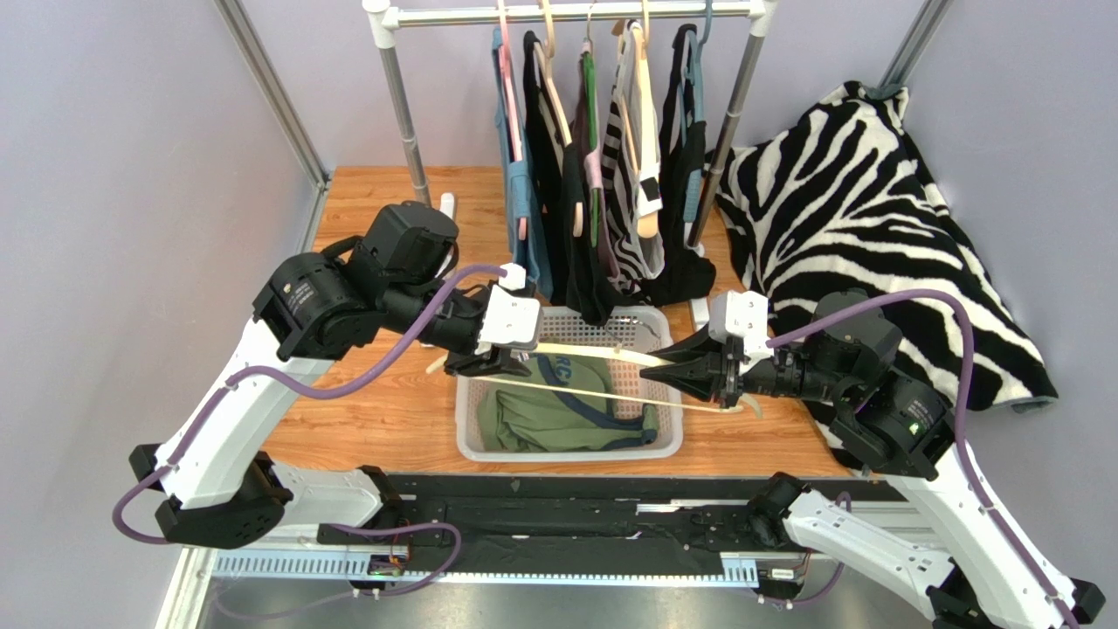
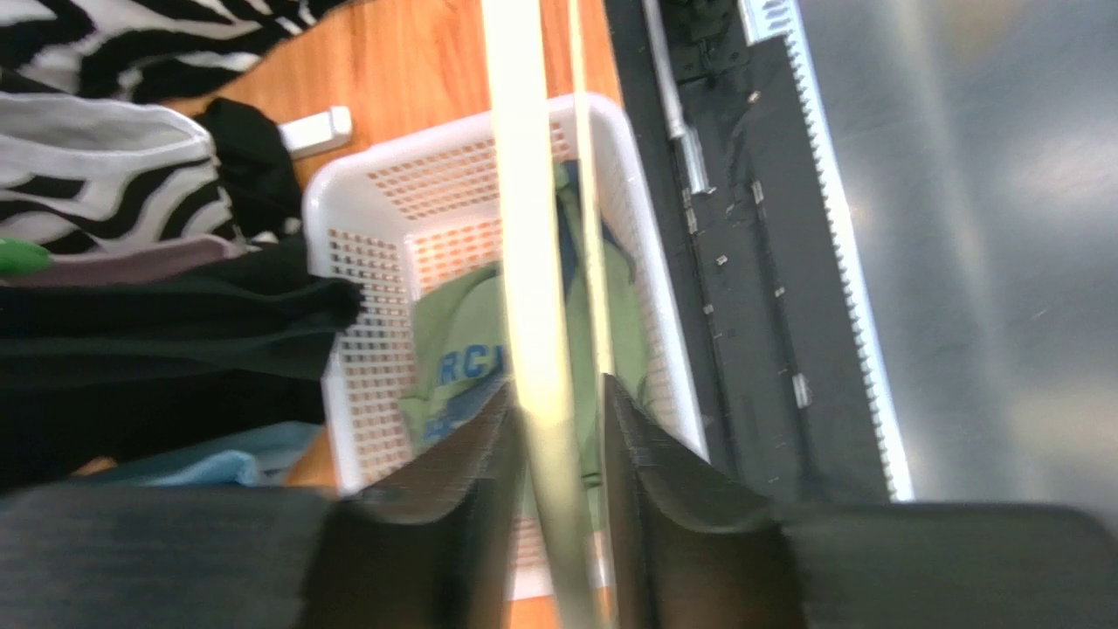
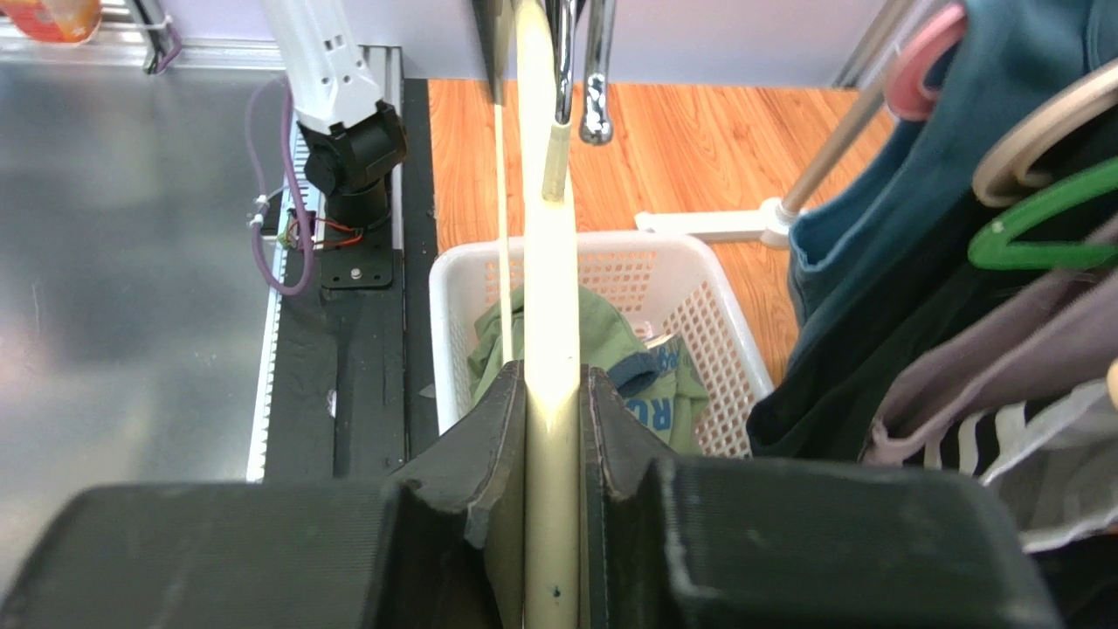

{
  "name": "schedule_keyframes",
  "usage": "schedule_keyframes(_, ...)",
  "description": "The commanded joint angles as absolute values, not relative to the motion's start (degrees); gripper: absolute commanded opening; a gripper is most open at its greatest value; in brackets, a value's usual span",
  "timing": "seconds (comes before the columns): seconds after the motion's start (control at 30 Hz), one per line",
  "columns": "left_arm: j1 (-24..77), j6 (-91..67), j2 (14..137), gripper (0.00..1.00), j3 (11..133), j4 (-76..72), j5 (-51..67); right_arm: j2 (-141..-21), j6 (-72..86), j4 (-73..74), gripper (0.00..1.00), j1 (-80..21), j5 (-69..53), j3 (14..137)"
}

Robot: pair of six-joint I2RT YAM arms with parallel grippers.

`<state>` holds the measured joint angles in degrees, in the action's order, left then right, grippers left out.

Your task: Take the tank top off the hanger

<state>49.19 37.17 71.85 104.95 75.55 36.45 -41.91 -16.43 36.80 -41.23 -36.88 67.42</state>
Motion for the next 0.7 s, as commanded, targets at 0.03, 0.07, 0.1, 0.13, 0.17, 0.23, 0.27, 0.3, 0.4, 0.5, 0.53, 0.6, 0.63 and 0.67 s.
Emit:
schedule_keyframes(0.03,49.6,38.1,71.4,0.06,104.4,79.7,36.8,-41.5,-16.9,29.7,0.0,-40.9,-34.1,68.0)
schedule_keyframes(0.07,49.6,37.4,71.2,0.0,104.2,79.5,35.8,-41.2,-16.8,29.5,0.0,-41.0,-33.9,67.9)
schedule_keyframes(0.1,49.7,36.7,71.0,0.0,104.2,79.0,34.7,-41.0,-16.6,29.4,0.0,-41.0,-33.6,67.7)
schedule_keyframes(0.13,49.6,36.7,70.5,0.0,104.2,78.9,33.2,-40.8,-16.4,28.9,0.0,-41.0,-32.7,67.4)
schedule_keyframes(0.17,49.6,36.7,70.1,0.0,104.5,79.0,32.7,-40.2,-16.1,27.9,0.0,-41.0,-32.0,66.8)
schedule_keyframes(0.23,49.4,36.3,68.7,0.0,105.2,79.0,31.0,-39.4,-15.0,26.1,0.07,-41.0,-29.0,65.9)
schedule_keyframes(0.27,49.1,36.0,68.1,0.0,105.5,78.9,30.6,-38.9,-14.7,24.2,0.19,-40.9,-28.1,65.3)
schedule_keyframes(0.3,48.8,35.2,67.6,0.0,106.3,78.8,30.4,-38.1,-14.4,23.4,0.23,-41.0,-27.3,64.4)
schedule_keyframes(0.4,45.6,34.5,64.0,0.0,107.5,78.2,32.0,-36.6,-13.7,20.5,0.32,-41.0,-22.6,63.2)
schedule_keyframes(0.5,41.6,34.1,59.5,0.0,107.9,78.5,34.7,-35.3,-13.5,19.2,0.35,-41.0,-18.1,62.8)
schedule_keyframes(0.53,40.4,34.0,56.8,0.0,107.8,78.7,36.8,-34.9,-13.6,19.2,0.36,-41.0,-15.8,62.8)
schedule_keyframes(0.6,36.1,33.6,53.6,0.0,105.7,78.8,38.7,-34.1,-13.3,19.2,0.47,-40.9,-13.8,62.7)
schedule_keyframes(0.63,35.0,33.6,50.3,0.0,104.8,79.1,40.2,-33.4,-13.2,19.2,0.5,-41.0,-12.1,62.5)
schedule_keyframes(0.67,34.2,33.7,48.7,0.0,103.7,79.8,40.8,-33.1,-12.9,19.0,0.53,-41.0,-11.3,62.3)
